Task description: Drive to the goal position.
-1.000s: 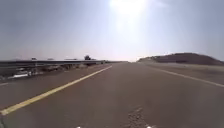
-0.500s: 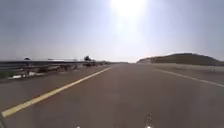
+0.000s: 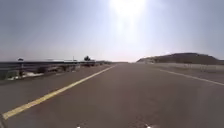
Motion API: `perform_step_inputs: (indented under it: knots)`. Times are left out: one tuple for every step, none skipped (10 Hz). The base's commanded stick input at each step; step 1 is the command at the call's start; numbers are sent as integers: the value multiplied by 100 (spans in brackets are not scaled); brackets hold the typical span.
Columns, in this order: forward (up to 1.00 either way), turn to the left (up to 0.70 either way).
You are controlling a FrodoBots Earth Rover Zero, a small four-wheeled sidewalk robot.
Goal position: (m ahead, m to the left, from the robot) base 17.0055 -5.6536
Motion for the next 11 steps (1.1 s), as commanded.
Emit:
perform_step_inputs:
  knots:
    - [70,0]
    - [70,-23]
    - [70,-35]
    - [70,-23]
    - [70,-2]
    - [70,0]
    - [70,0]
    - [70,0]
    - [70,0]
    - [70,0]
    - [70,0]
